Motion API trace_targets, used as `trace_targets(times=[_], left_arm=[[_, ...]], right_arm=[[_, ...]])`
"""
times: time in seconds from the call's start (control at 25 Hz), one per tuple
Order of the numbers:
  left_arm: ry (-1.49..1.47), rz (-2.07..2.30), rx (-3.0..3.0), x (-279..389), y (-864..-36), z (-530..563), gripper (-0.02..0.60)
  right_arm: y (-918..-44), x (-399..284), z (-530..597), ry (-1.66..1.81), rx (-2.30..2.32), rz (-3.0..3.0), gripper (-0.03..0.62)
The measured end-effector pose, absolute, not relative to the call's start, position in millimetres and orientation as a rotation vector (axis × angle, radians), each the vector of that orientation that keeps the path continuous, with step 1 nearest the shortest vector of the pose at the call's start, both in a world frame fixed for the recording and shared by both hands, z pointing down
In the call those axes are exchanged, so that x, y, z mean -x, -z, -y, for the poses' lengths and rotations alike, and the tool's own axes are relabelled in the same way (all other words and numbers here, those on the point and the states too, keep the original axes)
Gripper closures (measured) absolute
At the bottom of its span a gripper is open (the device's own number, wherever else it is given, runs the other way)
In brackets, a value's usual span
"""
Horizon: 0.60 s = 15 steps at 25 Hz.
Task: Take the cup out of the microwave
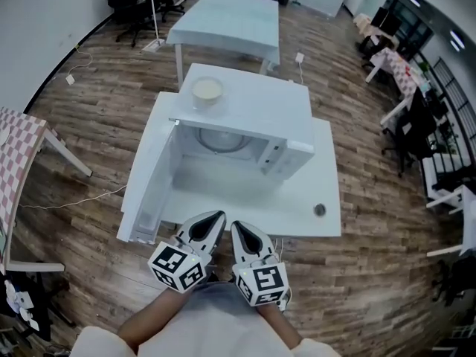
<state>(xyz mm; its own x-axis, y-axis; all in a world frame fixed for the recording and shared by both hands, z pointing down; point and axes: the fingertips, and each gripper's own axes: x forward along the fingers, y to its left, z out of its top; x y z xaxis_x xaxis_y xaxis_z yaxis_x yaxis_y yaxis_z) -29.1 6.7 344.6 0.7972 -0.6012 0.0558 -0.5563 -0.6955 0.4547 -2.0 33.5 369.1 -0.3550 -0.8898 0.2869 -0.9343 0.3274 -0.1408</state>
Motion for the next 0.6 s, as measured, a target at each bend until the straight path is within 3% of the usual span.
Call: trace_targets(times=[0.6], left_arm=[[0.221,1.01,-2.465,56.9,-351.6,44.8,0.572]], right_arm=[[-387.5,8.8,28.3,-0.385,-1.662,2.4,0.571]])
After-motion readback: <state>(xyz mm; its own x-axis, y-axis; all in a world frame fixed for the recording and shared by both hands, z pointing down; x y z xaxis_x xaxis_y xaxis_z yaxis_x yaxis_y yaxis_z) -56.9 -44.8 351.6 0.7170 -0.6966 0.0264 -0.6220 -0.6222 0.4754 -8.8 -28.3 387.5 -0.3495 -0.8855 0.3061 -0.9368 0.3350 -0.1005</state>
